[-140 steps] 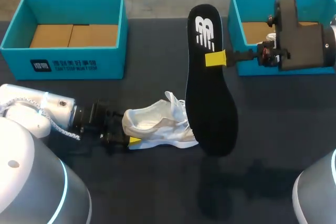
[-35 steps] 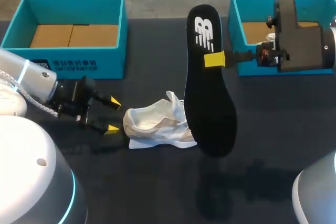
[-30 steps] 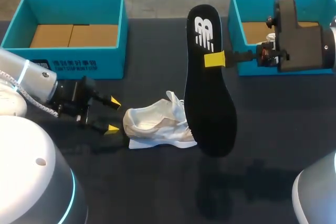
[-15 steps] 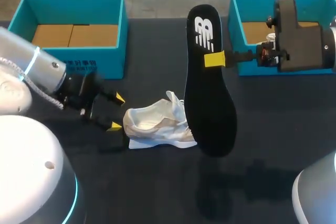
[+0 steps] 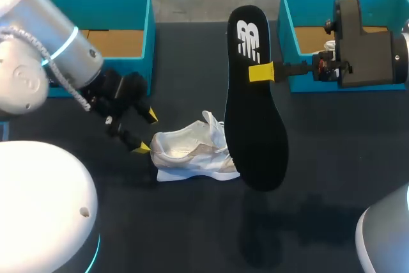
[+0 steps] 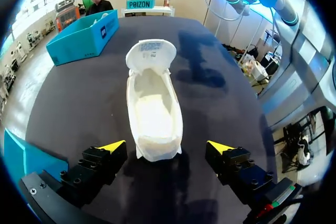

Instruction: Take the shoe out of the shoebox, open the shoe tongue, remove and reinsert the insole, then place the shoe into the shoebox

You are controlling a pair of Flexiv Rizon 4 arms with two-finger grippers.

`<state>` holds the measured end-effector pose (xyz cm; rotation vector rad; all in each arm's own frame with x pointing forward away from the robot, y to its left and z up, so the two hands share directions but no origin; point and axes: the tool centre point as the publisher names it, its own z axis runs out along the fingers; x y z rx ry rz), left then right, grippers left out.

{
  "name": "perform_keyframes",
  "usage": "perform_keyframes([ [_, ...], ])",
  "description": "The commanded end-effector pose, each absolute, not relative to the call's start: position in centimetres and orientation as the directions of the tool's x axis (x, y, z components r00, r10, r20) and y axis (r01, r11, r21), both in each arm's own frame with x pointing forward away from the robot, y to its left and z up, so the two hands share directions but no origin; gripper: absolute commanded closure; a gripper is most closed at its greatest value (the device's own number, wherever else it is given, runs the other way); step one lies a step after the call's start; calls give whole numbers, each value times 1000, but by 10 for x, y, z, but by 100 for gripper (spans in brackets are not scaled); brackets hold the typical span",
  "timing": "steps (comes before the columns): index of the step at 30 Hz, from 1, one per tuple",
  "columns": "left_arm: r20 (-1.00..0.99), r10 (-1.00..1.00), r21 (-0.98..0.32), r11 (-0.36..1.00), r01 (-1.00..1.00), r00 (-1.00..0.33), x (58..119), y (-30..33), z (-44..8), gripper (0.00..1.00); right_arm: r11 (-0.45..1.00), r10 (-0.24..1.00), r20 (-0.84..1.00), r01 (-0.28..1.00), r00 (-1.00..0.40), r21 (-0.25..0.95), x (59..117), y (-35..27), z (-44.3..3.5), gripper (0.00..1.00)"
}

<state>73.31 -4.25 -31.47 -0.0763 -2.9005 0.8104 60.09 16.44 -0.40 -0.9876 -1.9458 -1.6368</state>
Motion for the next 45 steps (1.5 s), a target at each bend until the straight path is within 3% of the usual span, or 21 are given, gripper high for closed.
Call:
perform_keyframes([
  [1, 112, 87, -362, 931, 41, -990, 731, -49, -306, 0, 47, 266, 701, 735, -662, 676, 592, 170, -1, 100],
  [29, 149, 55, -92, 995, 42, -987, 738, -66, -311, 0, 47, 266, 701, 735, -662, 676, 592, 170, -1, 100],
  [45, 140, 38, -87, 996, 26, -989, 742, -73, -312, 0, 47, 266, 701, 735, -662, 676, 592, 170, -1, 100],
])
